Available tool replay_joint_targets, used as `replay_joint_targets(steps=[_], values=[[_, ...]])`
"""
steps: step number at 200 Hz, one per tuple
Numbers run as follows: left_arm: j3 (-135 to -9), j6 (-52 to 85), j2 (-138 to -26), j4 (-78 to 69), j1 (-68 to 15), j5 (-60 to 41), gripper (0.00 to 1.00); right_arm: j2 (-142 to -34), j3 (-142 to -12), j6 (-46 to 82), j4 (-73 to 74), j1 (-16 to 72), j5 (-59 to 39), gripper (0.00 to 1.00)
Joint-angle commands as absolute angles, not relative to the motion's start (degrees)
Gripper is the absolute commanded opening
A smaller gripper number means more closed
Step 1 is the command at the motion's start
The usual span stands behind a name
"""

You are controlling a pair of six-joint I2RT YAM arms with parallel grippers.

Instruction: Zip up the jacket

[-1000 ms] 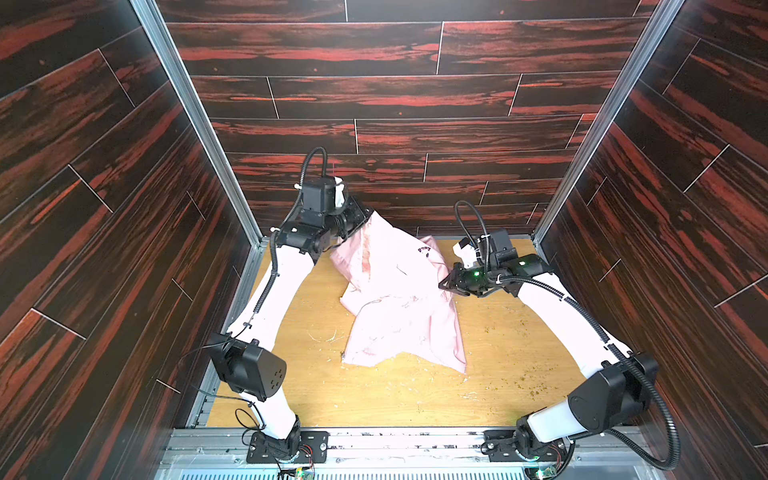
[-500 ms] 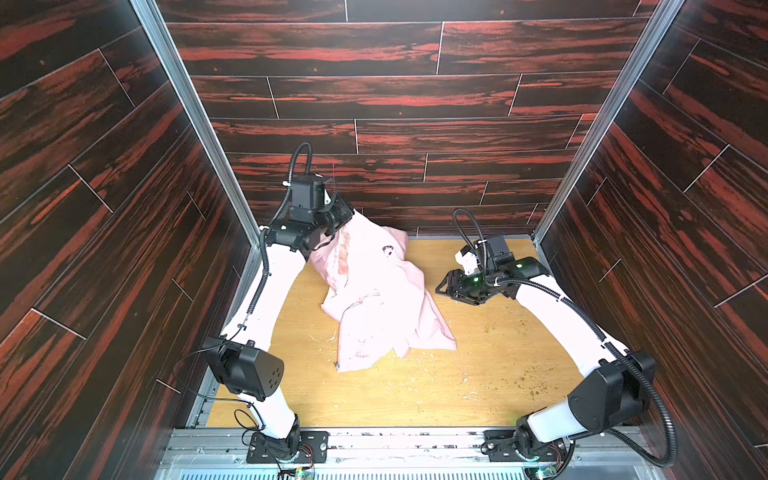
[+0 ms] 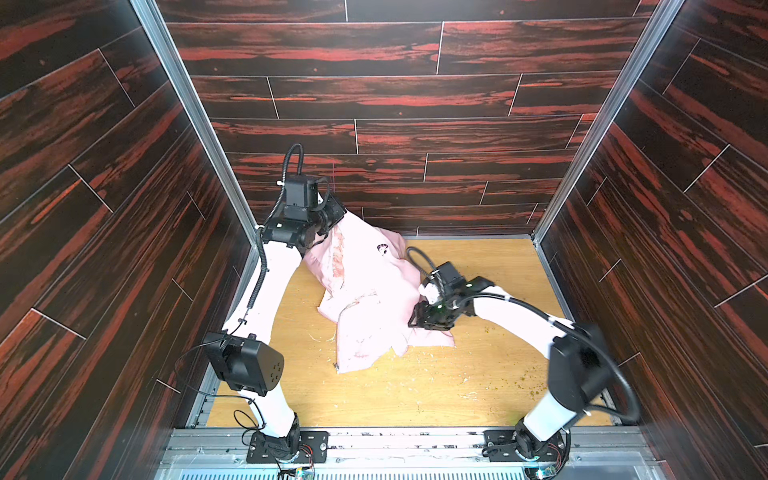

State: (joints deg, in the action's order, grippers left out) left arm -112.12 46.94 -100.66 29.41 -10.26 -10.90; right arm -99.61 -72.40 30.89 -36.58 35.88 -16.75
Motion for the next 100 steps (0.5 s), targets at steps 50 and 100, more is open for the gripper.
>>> replay_joint_targets(steps=[50, 100], values=[[-114.0, 47.6, -101.8, 28.5, -9.1, -12.9, 0.0, -112.6, -75.5, 32.5, -30.1, 37.4, -19.4, 0.55], [-114.2, 47.7, -102.2, 28.6, -8.4, -13.4, 0.0, -109.2, -77.4, 32.9, -31.8, 37.2, -18.2, 0.07]])
